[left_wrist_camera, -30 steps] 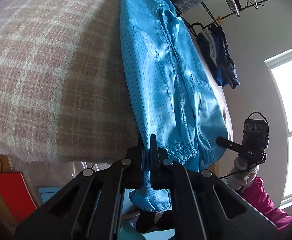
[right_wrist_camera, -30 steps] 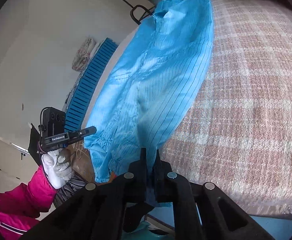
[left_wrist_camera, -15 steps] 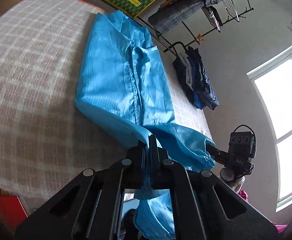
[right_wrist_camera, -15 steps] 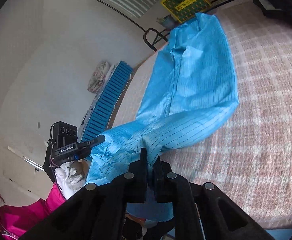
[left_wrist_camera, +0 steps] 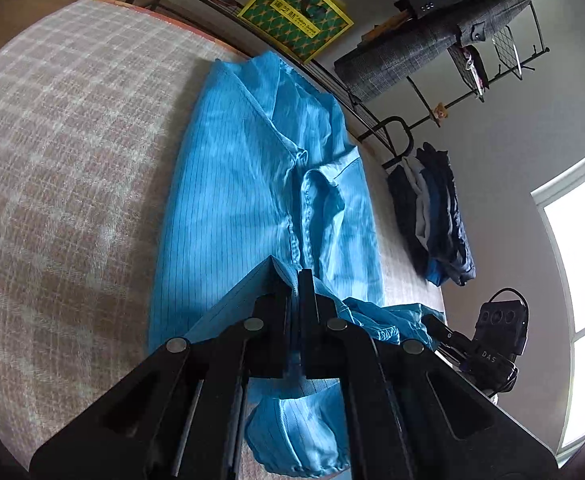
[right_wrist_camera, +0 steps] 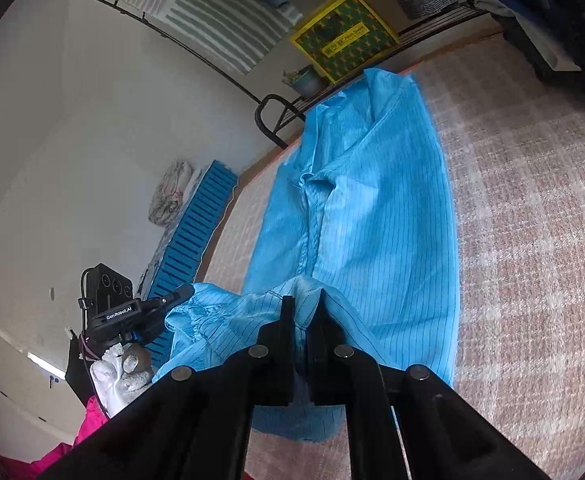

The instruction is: Fold large clothes

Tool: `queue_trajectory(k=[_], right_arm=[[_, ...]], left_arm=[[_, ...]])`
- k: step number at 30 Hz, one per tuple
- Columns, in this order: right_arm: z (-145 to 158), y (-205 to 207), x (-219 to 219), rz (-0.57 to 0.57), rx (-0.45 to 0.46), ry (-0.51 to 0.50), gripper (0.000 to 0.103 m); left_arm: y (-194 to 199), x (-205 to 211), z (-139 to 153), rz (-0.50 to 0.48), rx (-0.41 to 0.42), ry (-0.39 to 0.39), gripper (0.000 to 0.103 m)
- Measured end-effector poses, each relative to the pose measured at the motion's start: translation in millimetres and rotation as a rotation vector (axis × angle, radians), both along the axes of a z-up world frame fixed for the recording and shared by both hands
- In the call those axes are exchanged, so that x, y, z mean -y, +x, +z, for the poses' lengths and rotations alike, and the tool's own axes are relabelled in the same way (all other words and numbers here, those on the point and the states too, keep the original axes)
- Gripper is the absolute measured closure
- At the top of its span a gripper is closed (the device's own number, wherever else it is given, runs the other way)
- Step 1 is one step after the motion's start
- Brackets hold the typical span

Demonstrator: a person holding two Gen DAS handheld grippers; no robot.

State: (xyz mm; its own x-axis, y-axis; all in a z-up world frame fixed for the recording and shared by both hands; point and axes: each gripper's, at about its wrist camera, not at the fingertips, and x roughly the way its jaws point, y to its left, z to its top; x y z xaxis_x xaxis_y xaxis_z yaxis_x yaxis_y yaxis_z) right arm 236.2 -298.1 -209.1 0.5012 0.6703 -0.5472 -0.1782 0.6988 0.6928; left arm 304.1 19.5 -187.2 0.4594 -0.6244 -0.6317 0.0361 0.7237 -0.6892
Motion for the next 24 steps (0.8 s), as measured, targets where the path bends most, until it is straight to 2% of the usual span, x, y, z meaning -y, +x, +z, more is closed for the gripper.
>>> queue_trajectory(k=[9,12,13,14,16,17,18,21,24], right_arm=[[-39,40,2,-0.03,-0.108,-0.072,0.101],[-42,44,0,-0.027,-0.12,-0.104,0.094],[-40,45,0,-0.022,-0.124,-0.105,0.092],[-38,44,1,-0.014,-0.123,-0.101,0.082],[-27,40,6,-0.003,-0.095,-0.089,0.075],[-21,36,9,0.001,-0.075,-0.086,0.068],[-15,31,14,-0.003,-0.058,-0.09,0.067],[-1,15,32,-0.005,-0.021,-0.089,0.067],[0,-3,45,0.016,-0.011,-0.122,0.074]], left_arm=[[26,6,-46,0.05,-0.096,0.081,0.103],[29,5,-55,0.058,-0.11,0.088,0.103],[29,4,-54,0.059,-0.105,0.087,0.103],[27,4,-51,0.057,-0.096,0.088,0.101],[22,1,-41,0.054,-0.066,0.099,0.082],[19,-1,-35,0.053,-0.04,0.108,0.078],[15,-4,-29,0.056,-0.014,0.126,0.073],[-2,-15,-15,0.042,0.039,0.149,0.073],[-24,-25,-14,0.006,0.053,0.181,0.073]])
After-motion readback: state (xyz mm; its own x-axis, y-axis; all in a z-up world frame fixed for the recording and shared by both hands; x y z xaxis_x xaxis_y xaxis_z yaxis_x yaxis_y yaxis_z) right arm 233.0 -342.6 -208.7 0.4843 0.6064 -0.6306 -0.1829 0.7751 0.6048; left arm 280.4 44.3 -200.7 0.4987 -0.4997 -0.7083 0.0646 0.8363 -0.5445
